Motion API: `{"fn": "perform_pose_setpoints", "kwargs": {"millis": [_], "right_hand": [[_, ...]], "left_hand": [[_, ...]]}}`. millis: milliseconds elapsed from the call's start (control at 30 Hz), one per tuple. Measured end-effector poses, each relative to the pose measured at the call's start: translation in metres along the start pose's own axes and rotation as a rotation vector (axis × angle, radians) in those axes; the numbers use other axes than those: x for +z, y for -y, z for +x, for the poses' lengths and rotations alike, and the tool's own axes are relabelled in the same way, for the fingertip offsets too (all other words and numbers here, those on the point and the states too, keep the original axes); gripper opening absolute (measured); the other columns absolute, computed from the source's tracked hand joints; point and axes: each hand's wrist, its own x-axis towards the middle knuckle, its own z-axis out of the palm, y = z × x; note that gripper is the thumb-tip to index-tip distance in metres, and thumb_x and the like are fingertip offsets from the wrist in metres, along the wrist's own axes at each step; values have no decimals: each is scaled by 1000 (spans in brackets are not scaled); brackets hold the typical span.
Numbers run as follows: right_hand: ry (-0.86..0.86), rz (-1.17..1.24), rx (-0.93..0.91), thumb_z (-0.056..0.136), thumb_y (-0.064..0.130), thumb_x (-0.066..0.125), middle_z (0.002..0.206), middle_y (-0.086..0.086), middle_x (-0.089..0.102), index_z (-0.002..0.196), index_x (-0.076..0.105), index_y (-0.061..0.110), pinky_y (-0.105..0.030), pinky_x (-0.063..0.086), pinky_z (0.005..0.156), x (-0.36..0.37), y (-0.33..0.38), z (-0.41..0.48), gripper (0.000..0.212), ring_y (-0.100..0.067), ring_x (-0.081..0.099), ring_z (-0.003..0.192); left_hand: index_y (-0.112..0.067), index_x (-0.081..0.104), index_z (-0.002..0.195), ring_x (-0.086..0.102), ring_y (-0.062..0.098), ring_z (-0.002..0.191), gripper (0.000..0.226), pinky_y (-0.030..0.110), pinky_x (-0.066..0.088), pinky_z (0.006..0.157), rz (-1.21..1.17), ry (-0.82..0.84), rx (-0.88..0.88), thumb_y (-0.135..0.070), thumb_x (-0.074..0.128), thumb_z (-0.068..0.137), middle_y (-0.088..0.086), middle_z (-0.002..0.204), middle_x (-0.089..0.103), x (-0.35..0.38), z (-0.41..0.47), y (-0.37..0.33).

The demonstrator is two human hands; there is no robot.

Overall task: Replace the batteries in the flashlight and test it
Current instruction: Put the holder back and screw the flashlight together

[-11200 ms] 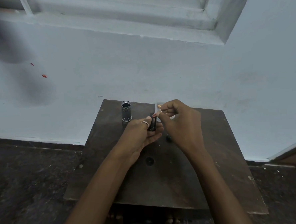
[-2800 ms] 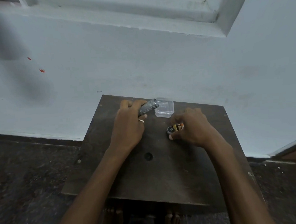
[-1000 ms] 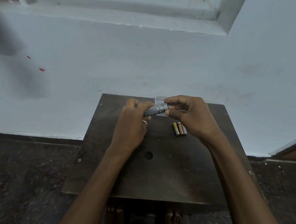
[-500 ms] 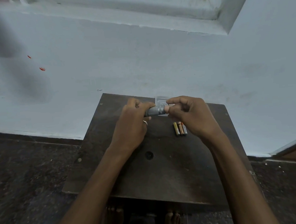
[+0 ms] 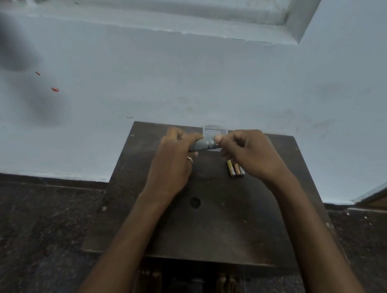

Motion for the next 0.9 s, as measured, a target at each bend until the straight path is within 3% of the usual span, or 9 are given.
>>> {"fn": "perform_pose_setpoints", "kwargs": {"millis": [133, 233, 300, 433, 600, 700, 767, 833, 900], "right_hand": [[-38, -103, 1, 96, 54, 55, 62, -1, 73, 69, 70, 4, -35, 58, 70, 1, 1, -1, 59, -11, 70, 61], [-57, -105, 19, 97, 56, 52, 61, -8, 72, 70, 69, 0, -35, 57, 70, 2, 0, -1, 64, -16, 70, 61], [-86, -99, 28, 96, 56, 53, 66, -11, 72, 74, 70, 2, -35, 56, 70, 3, -1, -1, 61, -20, 71, 66], [-141, 23, 15, 93, 45, 65, 74, 2, 74, 83, 72, 21, -36, 60, 73, 5, 3, -2, 27, -12, 72, 72], [-70, 103, -7, 90, 31, 73, 81, 0, 77, 91, 77, 20, -46, 60, 83, 3, 4, -2, 12, -18, 74, 82], [40, 151, 23, 83, 17, 81, 89, -2, 78, 103, 77, 21, -49, 58, 91, -3, 0, -2, 21, -26, 74, 89], [49, 148, 13, 85, 14, 79, 87, -5, 78, 101, 76, 20, -50, 58, 89, -4, -3, -1, 17, -28, 74, 88], [48, 105, -1, 90, 26, 74, 80, -12, 75, 90, 76, 14, -53, 58, 84, -3, -4, -1, 11, -31, 73, 82], [44, 54, 20, 94, 41, 66, 71, -9, 75, 83, 75, 9, -49, 60, 78, 1, -6, 0, 36, -21, 74, 71]], "left_hand": [[-24, 64, 126, 52, 21, 96, 46, 32, 51, 79, -9, 8, 5, 0, 67, 87, 1, 106, 46, 1, 0, -1], [-22, 64, 126, 53, 22, 96, 45, 39, 52, 79, -16, 11, 0, -2, 68, 87, 3, 107, 47, 1, 0, -3], [-22, 64, 126, 53, 23, 97, 43, 41, 52, 79, -17, 10, 1, -2, 68, 87, 5, 107, 48, 0, 0, -3], [-22, 64, 126, 53, 23, 97, 44, 44, 53, 79, -10, 12, -5, -2, 68, 87, 5, 109, 49, 0, 0, -3], [-24, 64, 126, 52, 22, 97, 45, 44, 54, 78, 3, 16, -5, 0, 66, 87, 4, 108, 48, -1, 0, -1], [-25, 64, 125, 51, 22, 97, 47, 42, 53, 77, 6, 8, -3, 2, 65, 87, 2, 105, 46, -2, 0, 0], [-24, 64, 125, 51, 22, 97, 48, 41, 54, 77, 15, 8, 0, 3, 65, 86, 2, 105, 46, -2, 0, 0], [-24, 64, 126, 51, 21, 98, 48, 42, 54, 77, 23, 15, 0, 3, 66, 86, 3, 106, 47, -2, 0, 0], [-24, 64, 125, 51, 21, 97, 48, 42, 54, 77, 18, 11, -1, 3, 66, 86, 2, 106, 46, -2, 0, 0]]}}
